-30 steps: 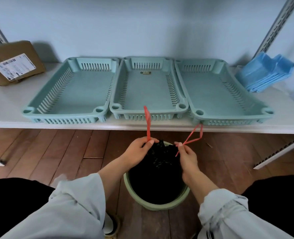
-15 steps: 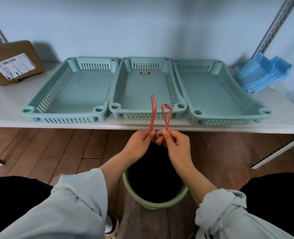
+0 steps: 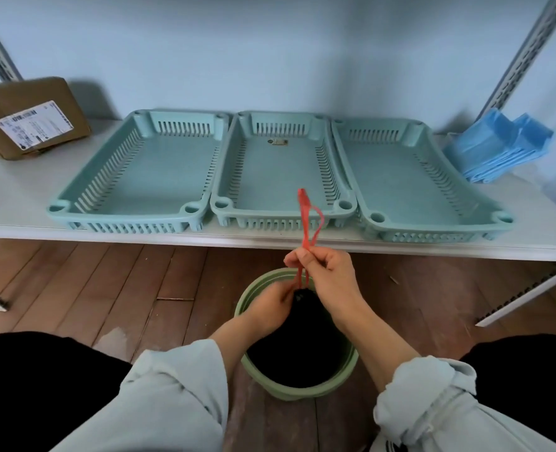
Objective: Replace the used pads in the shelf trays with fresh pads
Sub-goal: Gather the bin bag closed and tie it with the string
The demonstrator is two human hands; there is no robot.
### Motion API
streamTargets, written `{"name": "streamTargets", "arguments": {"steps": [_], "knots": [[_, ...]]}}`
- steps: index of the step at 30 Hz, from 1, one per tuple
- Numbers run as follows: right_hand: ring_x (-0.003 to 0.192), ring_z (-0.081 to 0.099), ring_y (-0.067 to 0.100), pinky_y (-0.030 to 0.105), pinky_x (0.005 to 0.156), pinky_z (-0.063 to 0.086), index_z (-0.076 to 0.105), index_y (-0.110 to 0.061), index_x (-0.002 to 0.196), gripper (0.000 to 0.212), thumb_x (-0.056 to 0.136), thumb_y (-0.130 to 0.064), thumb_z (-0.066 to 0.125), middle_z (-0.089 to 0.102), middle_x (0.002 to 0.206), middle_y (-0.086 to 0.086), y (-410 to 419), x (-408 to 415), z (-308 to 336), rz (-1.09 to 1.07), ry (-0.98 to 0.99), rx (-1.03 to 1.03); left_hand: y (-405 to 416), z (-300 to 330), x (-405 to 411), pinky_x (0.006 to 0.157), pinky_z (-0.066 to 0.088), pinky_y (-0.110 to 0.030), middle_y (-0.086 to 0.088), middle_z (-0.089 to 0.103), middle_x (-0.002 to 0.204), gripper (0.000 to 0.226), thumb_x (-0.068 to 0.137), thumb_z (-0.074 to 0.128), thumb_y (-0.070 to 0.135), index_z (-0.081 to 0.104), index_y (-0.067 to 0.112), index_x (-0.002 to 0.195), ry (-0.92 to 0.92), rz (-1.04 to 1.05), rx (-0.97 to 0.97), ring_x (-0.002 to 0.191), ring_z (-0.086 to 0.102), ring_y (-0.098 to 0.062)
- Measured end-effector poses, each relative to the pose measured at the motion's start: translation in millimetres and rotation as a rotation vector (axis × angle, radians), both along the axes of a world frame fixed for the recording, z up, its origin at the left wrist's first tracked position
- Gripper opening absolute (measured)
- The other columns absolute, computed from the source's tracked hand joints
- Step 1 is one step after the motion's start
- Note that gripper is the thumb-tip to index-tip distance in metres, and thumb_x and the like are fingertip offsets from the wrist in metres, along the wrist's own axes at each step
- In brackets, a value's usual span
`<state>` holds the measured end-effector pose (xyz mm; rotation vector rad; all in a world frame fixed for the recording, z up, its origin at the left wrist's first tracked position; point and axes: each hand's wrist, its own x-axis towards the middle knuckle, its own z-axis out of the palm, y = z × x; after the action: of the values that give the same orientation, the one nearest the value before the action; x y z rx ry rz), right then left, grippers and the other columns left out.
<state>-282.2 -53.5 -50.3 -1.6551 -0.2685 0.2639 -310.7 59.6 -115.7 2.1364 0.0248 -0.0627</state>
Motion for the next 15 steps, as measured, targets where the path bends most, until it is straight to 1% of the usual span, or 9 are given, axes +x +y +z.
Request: {"name": "streamTargets", "arguments": {"steps": [2, 4, 6, 8, 9, 11, 12, 13, 15], "knots": [[0.076, 0.068, 0.009, 0.030, 0.071, 0.056, 0.073, -0.013, 0.076, 0.024, 0.093, -0.007, 0.057, 0.072, 0.076, 0.000, 4, -7, -4, 0.041, 0.019, -0.040, 5, -17, -9, 0.108, 0.038, -0.033, -0.011, 0.058, 0.132, 0.041, 0.092, 0.037, 0.011, 0.055, 0.013, 0.128, 0.119, -0.039, 0.166, 0.126, 0.051, -0.025], [0.073, 0.069, 0.005, 0.022, 0.067, 0.057, 0.073, -0.008, 0.079, 0.022, 0.093, -0.006, 0.056, 0.071, 0.076, 0.000, 1, -9, -9, 0.045, 0.019, -0.032, 12, -20, -11, 0.107, 0.038, -0.036, -0.008, 0.057, 0.133, 0.040, 0.094, 0.036, 0.021, 0.053, 0.018, 0.131, 0.171, -0.074, 0.238, 0.126, 0.051, -0.025], [0.069, 0.067, 0.000, 0.014, 0.066, 0.054, 0.072, -0.003, 0.084, 0.021, 0.094, -0.005, 0.054, 0.071, 0.077, 0.002, -4, 0, -7, -0.019, 0.022, 0.034, 14, -8, -8, 0.109, 0.036, -0.030, -0.004, 0.058, 0.131, 0.034, 0.098, 0.039, 0.020, 0.055, 0.013, 0.128, 0.065, -0.051, 0.097, 0.125, 0.051, -0.020], [0.072, 0.067, 0.000, 0.012, 0.069, 0.052, 0.072, -0.002, 0.088, 0.021, 0.095, -0.006, 0.052, 0.071, 0.080, 0.003, -7, 10, -3, -0.047, 0.039, 0.064, 13, 12, -5, 0.107, 0.036, -0.024, -0.001, 0.061, 0.126, 0.030, 0.100, 0.042, 0.015, 0.058, 0.008, 0.125, -0.017, -0.004, -0.104, 0.121, 0.054, -0.013], [0.075, 0.066, 0.001, 0.012, 0.072, 0.052, 0.073, -0.004, 0.089, 0.021, 0.095, -0.007, 0.053, 0.071, 0.083, 0.002, -7, 12, -2, -0.039, 0.048, 0.056, 11, 20, -2, 0.106, 0.037, -0.024, -0.001, 0.062, 0.124, 0.030, 0.100, 0.042, 0.017, 0.058, 0.008, 0.124, -0.033, -0.007, -0.146, 0.119, 0.055, -0.012], [0.084, 0.065, 0.001, 0.014, 0.083, 0.050, 0.074, -0.013, 0.086, 0.021, 0.094, -0.010, 0.055, 0.072, 0.087, -0.001, -3, 10, -2, 0.000, 0.036, 0.011, 5, 28, 3, 0.104, 0.039, -0.024, -0.003, 0.063, 0.122, 0.030, 0.100, 0.044, 0.020, 0.057, 0.008, 0.124, -0.043, -0.029, -0.162, 0.117, 0.056, -0.012], [0.088, 0.065, 0.001, 0.015, 0.087, 0.048, 0.074, -0.017, 0.083, 0.022, 0.094, -0.012, 0.056, 0.073, 0.089, -0.003, -2, 8, 0, 0.020, 0.022, -0.023, 1, 31, 5, 0.102, 0.040, -0.022, -0.003, 0.062, 0.119, 0.028, 0.099, 0.044, 0.016, 0.057, 0.005, 0.122, -0.051, -0.031, -0.193, 0.114, 0.056, -0.011], [0.089, 0.065, 0.001, 0.014, 0.086, 0.047, 0.074, -0.020, 0.080, 0.023, 0.093, -0.014, 0.057, 0.073, 0.090, -0.005, -1, 7, 1, 0.035, 0.011, -0.055, -2, 32, 4, 0.099, 0.041, -0.019, -0.004, 0.062, 0.115, 0.026, 0.099, 0.044, 0.010, 0.057, 0.001, 0.120, -0.059, -0.019, -0.205, 0.111, 0.056, -0.009], [0.076, 0.066, 0.002, 0.013, 0.072, 0.049, 0.073, -0.020, 0.075, 0.025, 0.093, -0.015, 0.057, 0.074, 0.096, -0.003, 0, 7, 6, 0.033, 0.009, -0.090, -4, 28, 2, 0.091, 0.041, -0.010, -0.005, 0.064, 0.106, 0.023, 0.098, 0.044, 0.004, 0.061, -0.004, 0.111, -0.071, -0.043, -0.150, 0.098, 0.057, 0.006]]}}
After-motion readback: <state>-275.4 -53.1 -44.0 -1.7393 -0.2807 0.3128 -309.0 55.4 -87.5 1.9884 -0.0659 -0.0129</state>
